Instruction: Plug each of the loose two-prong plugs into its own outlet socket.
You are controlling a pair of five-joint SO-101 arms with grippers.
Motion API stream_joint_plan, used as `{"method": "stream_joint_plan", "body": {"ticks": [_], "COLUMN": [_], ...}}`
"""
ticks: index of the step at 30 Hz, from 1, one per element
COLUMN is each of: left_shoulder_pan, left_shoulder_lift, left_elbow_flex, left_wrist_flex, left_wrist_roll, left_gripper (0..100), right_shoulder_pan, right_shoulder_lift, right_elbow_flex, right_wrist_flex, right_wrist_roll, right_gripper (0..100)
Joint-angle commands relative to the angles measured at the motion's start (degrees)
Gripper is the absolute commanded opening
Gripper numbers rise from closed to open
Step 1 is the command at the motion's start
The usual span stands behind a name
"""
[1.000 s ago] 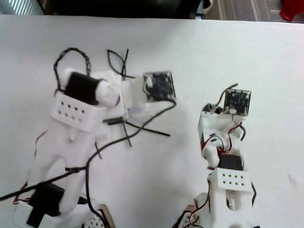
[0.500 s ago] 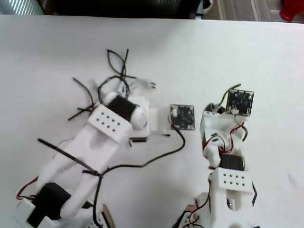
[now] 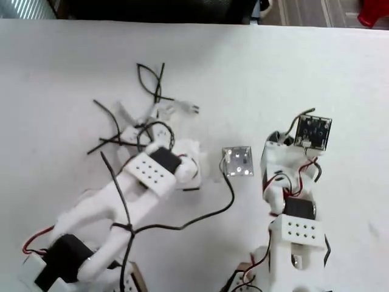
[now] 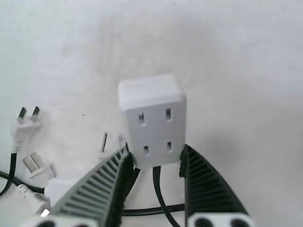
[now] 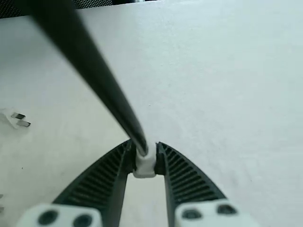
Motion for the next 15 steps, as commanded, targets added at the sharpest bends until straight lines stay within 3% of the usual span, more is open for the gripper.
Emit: {"method": "stream_joint_plan", "body": {"ticks": [1, 8, 15], "left_shoulder_pan": [0.6, 0.6, 0.6], "left_shoulder_lift": [-2.2, -2.2, -2.2], "left_elbow_flex": [1.1, 1.8, 1.9], "left_wrist_flex": [-4.4, -5.8, -5.8], "left_wrist_roll": [0.8, 3.3, 5.0], "left_gripper": [2, 2, 9], "right_shoulder_pan": [-0.2, -1.8, -1.6], "right_shoulder_lift": [0.1, 0.1, 0.1], "right_elbow_flex": [-2.1, -2.1, -2.1], "right_wrist_flex": [-1.4, -1.4, -1.3], "right_wrist_roll": [-0.6, -0.4, -0.4], "right_gripper": [1.6, 1.6, 1.6]}}
